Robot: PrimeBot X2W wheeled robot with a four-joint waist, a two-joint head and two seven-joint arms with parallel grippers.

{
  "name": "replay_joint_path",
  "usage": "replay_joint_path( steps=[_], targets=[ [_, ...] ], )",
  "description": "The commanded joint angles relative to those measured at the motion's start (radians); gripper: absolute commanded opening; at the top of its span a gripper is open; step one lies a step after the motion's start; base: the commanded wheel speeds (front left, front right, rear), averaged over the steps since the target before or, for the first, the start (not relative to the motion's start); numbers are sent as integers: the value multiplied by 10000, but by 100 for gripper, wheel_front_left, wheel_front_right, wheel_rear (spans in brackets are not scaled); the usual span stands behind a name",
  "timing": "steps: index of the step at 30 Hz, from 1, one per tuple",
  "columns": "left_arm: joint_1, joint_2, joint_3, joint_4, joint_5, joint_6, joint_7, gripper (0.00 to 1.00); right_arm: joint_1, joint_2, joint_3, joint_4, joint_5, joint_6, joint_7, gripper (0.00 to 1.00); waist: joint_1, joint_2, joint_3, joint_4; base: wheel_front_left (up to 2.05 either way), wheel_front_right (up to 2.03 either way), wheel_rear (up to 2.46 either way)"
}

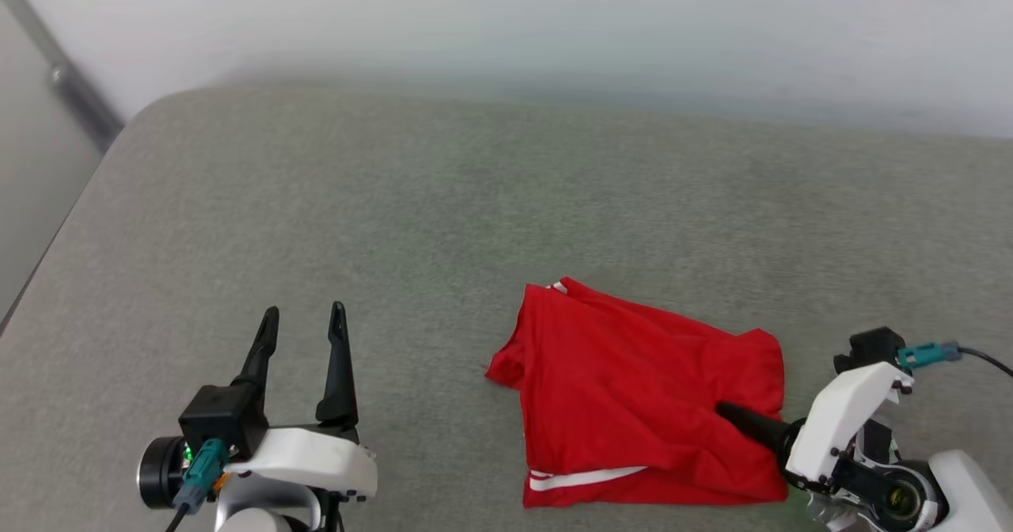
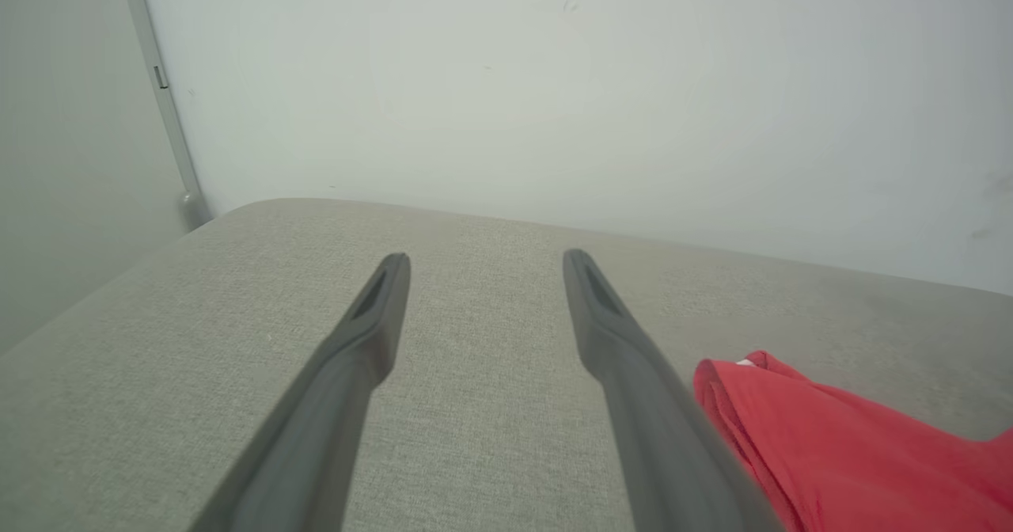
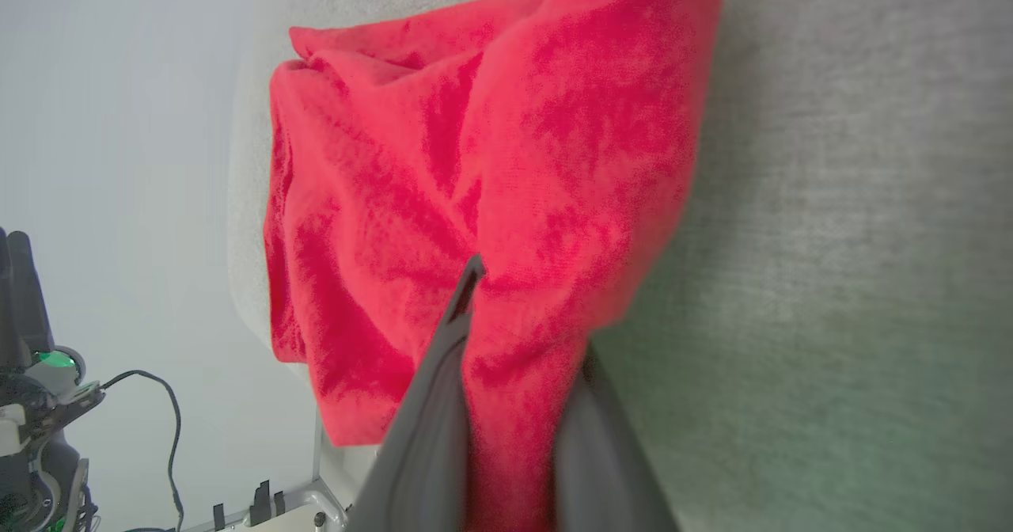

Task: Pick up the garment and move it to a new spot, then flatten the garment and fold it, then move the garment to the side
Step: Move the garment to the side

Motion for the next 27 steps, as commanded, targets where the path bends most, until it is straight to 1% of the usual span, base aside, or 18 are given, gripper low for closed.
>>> replay_joint_path(
  steps=[1, 5, 9, 12, 15, 18, 21, 23, 27],
  targets=[
    [142, 70, 76, -26, 33, 18, -44, 100, -205, -287, 354, -114, -394, -3, -254, 0, 0, 0, -334, -420, 0, 0, 0],
    [398, 127, 117, -140, -4, 58, -42, 100, -432, -929, 1296, -75, -1764, -3, -628, 0, 0, 0, -613, -1096, 0, 0, 0],
    [576, 131, 83, -237, 15, 91, -30, 100, -589, -1321, 1689, 156, -2874, -3, -818, 0, 0, 0, -810, -1925, 0, 0, 0],
    [639, 124, -5, -319, 34, 54, -7, 100, -682, -1494, 1695, 311, -3444, -5, -840, 0, 0, 0, -837, -2606, 0, 0, 0],
    [747, 185, 11, -443, 31, 117, 37, 100, -1090, -1475, 1902, 412, -3960, -4, -838, 0, 0, 0, -709, -3507, 0, 0, 0],
    [729, 224, -57, -676, 79, 137, 131, 100, -1740, -1433, 2112, 687, -4403, -5, -996, 0, 0, 0, -410, -4323, 0, 0, 0],
    [418, 274, -137, -950, 185, 154, 258, 100, -2436, -1384, 2226, 1054, -4592, -5, -1374, 0, 0, 0, 122, -4881, 0, 0, 0],
    [161, 319, -227, -1128, 301, 120, 359, 100, -2920, -1434, 2264, 1329, -4699, -5, -1747, 0, 0, 0, 575, -5124, 0, 0, 0],
    [-581, 521, -455, -1467, 640, -61, 700, 100, -3872, -1777, 2185, 2024, -4957, -5, -2572, 0, 0, 0, 1618, -5325, 0, 0, 0]
  ],
)
